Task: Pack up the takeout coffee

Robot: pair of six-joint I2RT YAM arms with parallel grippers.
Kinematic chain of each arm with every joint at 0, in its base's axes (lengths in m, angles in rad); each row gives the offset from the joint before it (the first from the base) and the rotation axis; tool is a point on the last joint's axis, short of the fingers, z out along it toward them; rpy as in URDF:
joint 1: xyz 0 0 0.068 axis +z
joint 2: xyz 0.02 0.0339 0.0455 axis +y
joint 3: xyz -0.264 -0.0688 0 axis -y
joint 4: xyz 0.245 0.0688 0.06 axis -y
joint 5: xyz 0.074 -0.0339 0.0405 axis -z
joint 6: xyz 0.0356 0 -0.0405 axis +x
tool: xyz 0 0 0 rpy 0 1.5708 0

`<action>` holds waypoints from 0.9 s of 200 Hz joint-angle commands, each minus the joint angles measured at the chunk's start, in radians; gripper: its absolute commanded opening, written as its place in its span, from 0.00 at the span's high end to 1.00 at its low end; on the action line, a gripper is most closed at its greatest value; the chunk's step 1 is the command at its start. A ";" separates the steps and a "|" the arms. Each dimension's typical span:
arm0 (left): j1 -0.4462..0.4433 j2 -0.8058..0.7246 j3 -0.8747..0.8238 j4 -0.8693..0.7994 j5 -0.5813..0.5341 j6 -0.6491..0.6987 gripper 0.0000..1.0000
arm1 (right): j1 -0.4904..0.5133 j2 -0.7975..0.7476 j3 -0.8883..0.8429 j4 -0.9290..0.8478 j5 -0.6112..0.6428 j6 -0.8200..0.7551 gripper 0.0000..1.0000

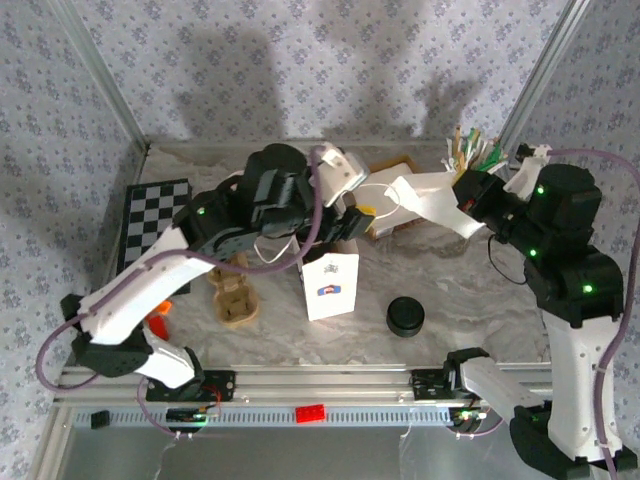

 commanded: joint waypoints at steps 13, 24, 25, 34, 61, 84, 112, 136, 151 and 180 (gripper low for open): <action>-0.006 0.064 0.110 0.050 0.073 0.080 0.27 | -0.007 0.010 0.100 -0.037 -0.078 -0.013 1.00; -0.005 0.085 0.118 0.087 0.061 0.084 0.27 | -0.006 0.016 0.119 -0.036 -0.100 -0.011 1.00; -0.005 0.087 0.120 0.090 0.062 0.084 0.27 | -0.006 0.017 0.121 -0.036 -0.102 -0.011 1.00; -0.005 0.111 0.147 0.094 0.070 0.090 0.27 | -0.007 0.025 0.138 -0.040 -0.108 -0.010 1.00; 0.000 0.162 0.205 0.103 0.082 0.102 0.28 | -0.006 0.031 0.159 -0.023 -0.144 0.006 1.00; 0.003 0.179 0.213 0.123 0.198 0.092 0.33 | -0.006 0.046 0.160 0.008 -0.189 0.026 1.00; 0.007 0.188 0.207 0.119 0.187 0.076 0.47 | -0.007 0.054 0.163 0.030 -0.215 0.037 1.00; 0.017 0.161 0.164 0.145 0.189 0.051 0.63 | -0.008 0.050 0.164 0.036 -0.217 0.038 1.00; 0.032 0.152 0.152 0.152 0.182 0.026 0.70 | -0.008 0.050 0.158 0.045 -0.224 0.043 1.00; 0.051 0.139 0.144 0.139 0.153 0.002 0.84 | -0.009 0.043 0.144 0.069 -0.241 0.058 1.00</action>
